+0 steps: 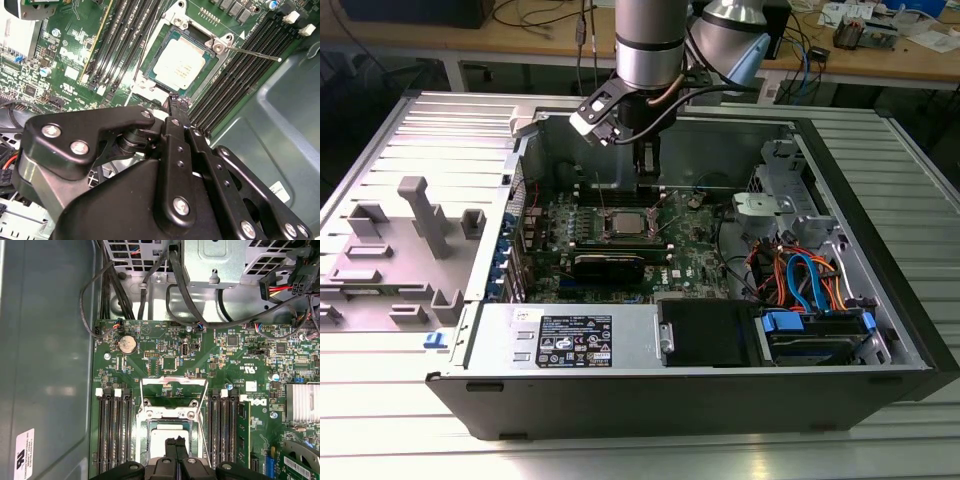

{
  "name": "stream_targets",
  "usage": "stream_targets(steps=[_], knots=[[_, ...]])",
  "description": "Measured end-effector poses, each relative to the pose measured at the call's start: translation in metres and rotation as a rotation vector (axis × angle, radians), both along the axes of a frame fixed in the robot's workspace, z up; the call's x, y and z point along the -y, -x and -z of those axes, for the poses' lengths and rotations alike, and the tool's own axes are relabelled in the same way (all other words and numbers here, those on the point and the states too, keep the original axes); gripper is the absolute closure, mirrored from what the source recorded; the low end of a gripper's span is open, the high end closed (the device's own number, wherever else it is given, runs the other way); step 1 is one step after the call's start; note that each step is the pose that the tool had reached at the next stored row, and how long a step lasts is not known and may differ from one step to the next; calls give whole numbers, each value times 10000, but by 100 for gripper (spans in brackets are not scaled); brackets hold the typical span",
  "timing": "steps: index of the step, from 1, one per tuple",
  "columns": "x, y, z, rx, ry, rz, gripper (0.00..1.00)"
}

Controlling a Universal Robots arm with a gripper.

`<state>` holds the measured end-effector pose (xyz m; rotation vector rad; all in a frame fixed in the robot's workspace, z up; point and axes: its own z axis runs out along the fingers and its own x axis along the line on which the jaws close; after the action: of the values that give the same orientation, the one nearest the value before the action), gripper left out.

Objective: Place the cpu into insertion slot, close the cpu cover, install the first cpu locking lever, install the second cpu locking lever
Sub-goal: 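Close the cpu cover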

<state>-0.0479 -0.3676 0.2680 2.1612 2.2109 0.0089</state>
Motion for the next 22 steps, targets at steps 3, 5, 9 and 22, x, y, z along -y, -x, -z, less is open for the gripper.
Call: stream_targets(steps=[3,5,9,22], knots=[[0,-4,0,0,0,-2,89],[0,-19,0,0,0,-1,89],[0,-32,0,0,0,1,89],[0,-33,-39,0,2,0,89]])
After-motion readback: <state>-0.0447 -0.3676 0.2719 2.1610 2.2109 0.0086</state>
